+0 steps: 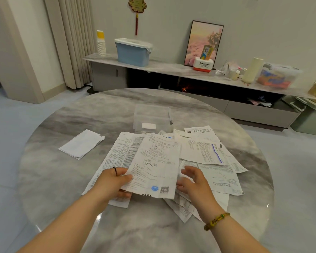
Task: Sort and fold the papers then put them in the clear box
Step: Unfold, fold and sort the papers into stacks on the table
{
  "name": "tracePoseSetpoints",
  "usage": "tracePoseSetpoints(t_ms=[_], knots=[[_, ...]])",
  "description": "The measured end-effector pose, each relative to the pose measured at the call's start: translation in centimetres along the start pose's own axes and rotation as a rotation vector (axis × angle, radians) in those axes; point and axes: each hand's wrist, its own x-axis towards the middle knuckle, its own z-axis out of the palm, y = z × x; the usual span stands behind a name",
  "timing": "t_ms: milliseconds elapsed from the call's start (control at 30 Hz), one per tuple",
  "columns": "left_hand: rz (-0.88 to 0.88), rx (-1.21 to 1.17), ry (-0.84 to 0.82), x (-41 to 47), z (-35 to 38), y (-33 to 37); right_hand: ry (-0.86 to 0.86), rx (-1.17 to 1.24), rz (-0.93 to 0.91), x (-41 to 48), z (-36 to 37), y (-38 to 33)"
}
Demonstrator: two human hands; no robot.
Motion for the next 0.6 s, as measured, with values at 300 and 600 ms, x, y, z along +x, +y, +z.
tracePoseSetpoints(t_ms=[300, 600], knots=[[0.086, 0.048, -0.051, -0.4, -0.1, 0.3, -0.072, 0.435, 0.256, 2.3, 0.2, -1.2], [0.105, 0.141, -0.124, -0.4, 0.0, 0.5, -0.097, 0.207, 0.102, 3.3, -0.1, -0.9]])
